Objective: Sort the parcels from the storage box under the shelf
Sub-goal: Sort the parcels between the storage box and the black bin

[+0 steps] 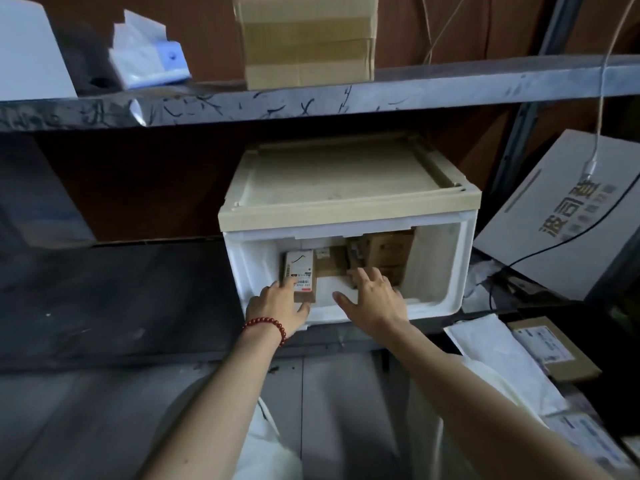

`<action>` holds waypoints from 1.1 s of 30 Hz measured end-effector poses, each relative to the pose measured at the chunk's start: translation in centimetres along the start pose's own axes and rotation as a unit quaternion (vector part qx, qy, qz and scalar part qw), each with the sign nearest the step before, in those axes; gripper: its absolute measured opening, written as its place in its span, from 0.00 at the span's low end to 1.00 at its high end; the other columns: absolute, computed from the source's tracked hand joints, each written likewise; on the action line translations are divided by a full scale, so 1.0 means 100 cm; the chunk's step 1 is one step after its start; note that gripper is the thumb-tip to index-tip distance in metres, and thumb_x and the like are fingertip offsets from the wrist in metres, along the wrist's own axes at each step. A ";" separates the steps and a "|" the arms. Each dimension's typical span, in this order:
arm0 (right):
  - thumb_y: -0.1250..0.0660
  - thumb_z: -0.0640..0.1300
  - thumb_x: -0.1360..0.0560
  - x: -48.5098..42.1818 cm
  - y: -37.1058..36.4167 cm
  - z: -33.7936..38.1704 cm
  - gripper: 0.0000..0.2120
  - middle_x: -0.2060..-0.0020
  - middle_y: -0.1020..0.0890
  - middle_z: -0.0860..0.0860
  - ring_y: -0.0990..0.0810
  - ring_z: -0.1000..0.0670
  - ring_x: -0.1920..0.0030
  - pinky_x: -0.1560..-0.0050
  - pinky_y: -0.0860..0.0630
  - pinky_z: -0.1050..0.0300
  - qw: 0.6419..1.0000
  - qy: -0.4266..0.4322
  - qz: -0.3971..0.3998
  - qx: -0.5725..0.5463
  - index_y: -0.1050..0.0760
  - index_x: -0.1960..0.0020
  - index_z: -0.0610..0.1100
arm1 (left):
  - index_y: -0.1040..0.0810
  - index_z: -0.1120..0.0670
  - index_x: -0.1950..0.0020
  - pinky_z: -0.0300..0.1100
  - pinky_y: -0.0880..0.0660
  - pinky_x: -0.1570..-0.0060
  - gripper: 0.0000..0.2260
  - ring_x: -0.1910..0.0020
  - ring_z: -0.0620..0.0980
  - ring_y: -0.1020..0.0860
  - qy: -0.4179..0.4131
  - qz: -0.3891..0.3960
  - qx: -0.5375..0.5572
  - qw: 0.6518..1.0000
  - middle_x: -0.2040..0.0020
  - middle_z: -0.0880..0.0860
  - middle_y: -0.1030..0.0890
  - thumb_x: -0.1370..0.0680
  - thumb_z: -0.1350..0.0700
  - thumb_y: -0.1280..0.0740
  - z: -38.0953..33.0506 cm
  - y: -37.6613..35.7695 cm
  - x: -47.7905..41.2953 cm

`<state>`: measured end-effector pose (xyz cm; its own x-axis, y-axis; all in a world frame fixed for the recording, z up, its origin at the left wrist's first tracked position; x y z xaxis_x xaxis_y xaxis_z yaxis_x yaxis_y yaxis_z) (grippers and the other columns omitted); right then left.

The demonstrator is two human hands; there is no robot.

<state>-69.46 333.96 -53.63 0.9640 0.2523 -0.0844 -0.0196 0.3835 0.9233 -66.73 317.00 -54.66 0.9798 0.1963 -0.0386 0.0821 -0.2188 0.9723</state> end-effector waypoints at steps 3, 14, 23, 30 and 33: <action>0.42 0.61 0.22 -0.013 -0.016 -0.011 0.27 0.31 0.33 0.48 0.32 0.45 0.33 0.38 0.31 0.47 1.000 -0.011 0.004 -0.005 0.38 0.28 0.49 | 0.39 0.51 0.27 0.45 0.26 0.52 0.25 0.38 0.54 0.27 0.011 0.008 0.045 0.999 0.32 0.53 0.30 0.22 0.45 0.39 0.003 -0.015 -0.018; 0.41 0.59 0.22 -0.096 -0.065 -0.039 0.25 0.34 0.32 0.47 0.31 0.44 0.34 0.39 0.31 0.46 0.998 0.012 0.048 0.036 0.38 0.30 0.48 | 0.42 0.53 0.26 0.50 0.28 0.41 0.29 0.32 0.58 0.32 0.032 0.017 0.045 0.998 0.27 0.58 0.38 0.23 0.47 0.36 0.011 -0.077 -0.107; 0.40 0.59 0.22 -0.147 -0.106 -0.053 0.29 0.31 0.36 0.46 0.34 0.42 0.31 0.37 0.32 0.46 0.996 0.030 0.068 0.050 0.41 0.26 0.48 | 0.49 0.53 0.24 0.56 0.37 0.30 0.35 0.26 0.62 0.43 0.123 0.126 0.017 0.984 0.24 0.60 0.45 0.24 0.44 0.35 0.025 -0.130 -0.162; 0.39 0.58 0.22 -0.166 -0.127 -0.061 0.29 0.30 0.37 0.46 0.34 0.42 0.31 0.38 0.31 0.46 0.998 0.020 0.061 0.019 0.41 0.26 0.49 | 0.50 0.58 0.24 0.55 0.36 0.35 0.39 0.28 0.64 0.43 0.188 0.026 0.015 0.982 0.26 0.64 0.41 0.24 0.40 0.37 0.020 -0.143 -0.185; 0.39 0.58 0.23 -0.173 -0.131 -0.067 0.30 0.29 0.37 0.46 0.35 0.42 0.31 0.37 0.31 0.45 0.999 0.000 0.054 -0.005 0.41 0.26 0.47 | 0.48 0.61 0.25 0.54 0.34 0.35 0.43 0.31 0.64 0.40 0.231 0.009 0.027 0.973 0.28 0.64 0.38 0.28 0.38 0.32 0.027 -0.147 -0.189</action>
<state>-87.60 330.49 -66.81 0.9559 0.2933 0.0153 -0.1259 0.3621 0.9236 -85.92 313.90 -68.87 0.7962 0.5970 0.0979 0.0873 -0.2736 0.9579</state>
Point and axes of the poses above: each hand's wrist, its own x-axis away from the middle knuckle, its own y-axis out of the back of the hand, z = x × y, the point moved 4 cm from there along -x, towards the middle knuckle
